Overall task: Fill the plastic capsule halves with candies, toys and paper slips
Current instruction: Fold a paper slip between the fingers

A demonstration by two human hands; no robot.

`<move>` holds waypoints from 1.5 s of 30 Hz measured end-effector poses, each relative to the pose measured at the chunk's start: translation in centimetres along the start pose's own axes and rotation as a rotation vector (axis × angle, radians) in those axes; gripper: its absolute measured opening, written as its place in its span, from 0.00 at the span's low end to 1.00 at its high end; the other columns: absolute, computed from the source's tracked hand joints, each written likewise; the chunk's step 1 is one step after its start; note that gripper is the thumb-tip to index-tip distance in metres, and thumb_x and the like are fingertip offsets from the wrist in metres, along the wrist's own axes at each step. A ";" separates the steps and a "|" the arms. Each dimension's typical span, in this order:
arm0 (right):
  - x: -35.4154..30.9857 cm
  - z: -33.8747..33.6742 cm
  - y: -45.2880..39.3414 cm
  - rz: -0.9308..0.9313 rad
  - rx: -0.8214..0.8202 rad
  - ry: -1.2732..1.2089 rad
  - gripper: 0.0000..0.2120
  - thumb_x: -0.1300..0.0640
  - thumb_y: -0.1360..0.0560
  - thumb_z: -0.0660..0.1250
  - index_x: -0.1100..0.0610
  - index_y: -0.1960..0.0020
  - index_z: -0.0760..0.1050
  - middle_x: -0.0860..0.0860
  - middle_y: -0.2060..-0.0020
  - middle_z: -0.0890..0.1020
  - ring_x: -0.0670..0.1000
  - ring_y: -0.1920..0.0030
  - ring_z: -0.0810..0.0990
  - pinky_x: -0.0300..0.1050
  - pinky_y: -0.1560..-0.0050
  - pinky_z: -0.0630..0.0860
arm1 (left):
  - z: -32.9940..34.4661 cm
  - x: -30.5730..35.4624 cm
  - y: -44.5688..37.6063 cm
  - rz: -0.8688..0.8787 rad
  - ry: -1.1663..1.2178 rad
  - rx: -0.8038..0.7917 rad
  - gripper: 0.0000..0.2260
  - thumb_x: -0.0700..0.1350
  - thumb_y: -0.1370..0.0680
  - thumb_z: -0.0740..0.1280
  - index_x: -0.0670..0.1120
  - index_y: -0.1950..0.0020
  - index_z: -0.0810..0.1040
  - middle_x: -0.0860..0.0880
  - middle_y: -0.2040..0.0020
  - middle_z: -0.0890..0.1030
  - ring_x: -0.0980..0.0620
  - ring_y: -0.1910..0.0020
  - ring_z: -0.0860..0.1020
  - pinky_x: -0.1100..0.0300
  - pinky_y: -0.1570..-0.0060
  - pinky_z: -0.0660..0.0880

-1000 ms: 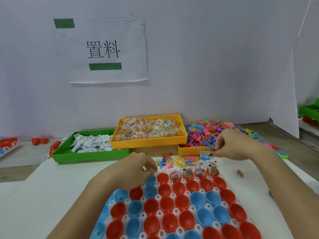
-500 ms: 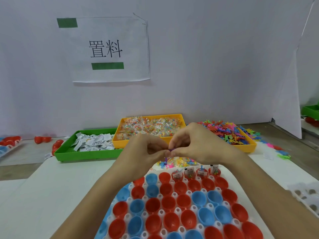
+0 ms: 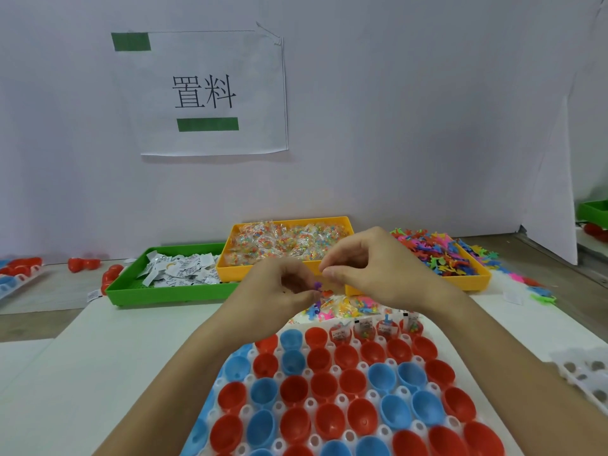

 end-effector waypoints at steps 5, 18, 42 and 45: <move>1.1 -2.2 0.1 0.048 0.072 0.002 0.05 0.60 0.23 0.72 0.52 0.53 0.85 0.46 0.63 0.86 0.44 0.61 0.85 0.35 0.57 0.80 | 0.3 -0.6 0.3 -0.069 0.030 -0.040 0.06 0.35 0.25 0.71 0.45 0.54 0.79 0.43 0.62 0.82 0.50 0.64 0.78 0.51 0.57 0.77; 8.3 -7.0 1.7 0.438 -0.084 0.493 0.09 0.56 0.26 0.74 0.45 0.63 0.82 0.39 0.66 0.84 0.37 0.65 0.80 0.34 0.63 0.71 | 1.4 -1.4 0.4 -0.062 -0.234 -0.132 0.08 0.39 0.25 0.73 0.51 0.61 0.80 0.50 0.61 0.84 0.55 0.62 0.80 0.60 0.57 0.78; 9.9 -6.1 2.0 0.525 -0.111 0.647 0.10 0.53 0.28 0.77 0.49 0.64 0.78 0.45 0.63 0.82 0.42 0.62 0.78 0.35 0.63 0.70 | 0.5 -1.2 0.4 -0.021 -0.335 -0.067 0.03 0.46 0.23 0.70 0.54 0.56 0.81 0.56 0.57 0.81 0.58 0.58 0.78 0.68 0.60 0.75; 7.1 -6.8 1.5 0.374 -0.013 0.585 0.13 0.47 0.28 0.77 0.49 0.67 0.78 0.43 0.69 0.81 0.40 0.66 0.77 0.35 0.66 0.67 | 0.0 -0.5 0.3 0.021 -0.285 -0.021 0.03 0.45 0.22 0.70 0.52 0.55 0.82 0.56 0.58 0.82 0.60 0.58 0.79 0.69 0.59 0.74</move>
Point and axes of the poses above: each hand's wrist, its own y-axis away from the middle knuckle, its own z-axis out of the palm, x = y × z, the point moved 4 cm from there along -y, towards the middle knuckle
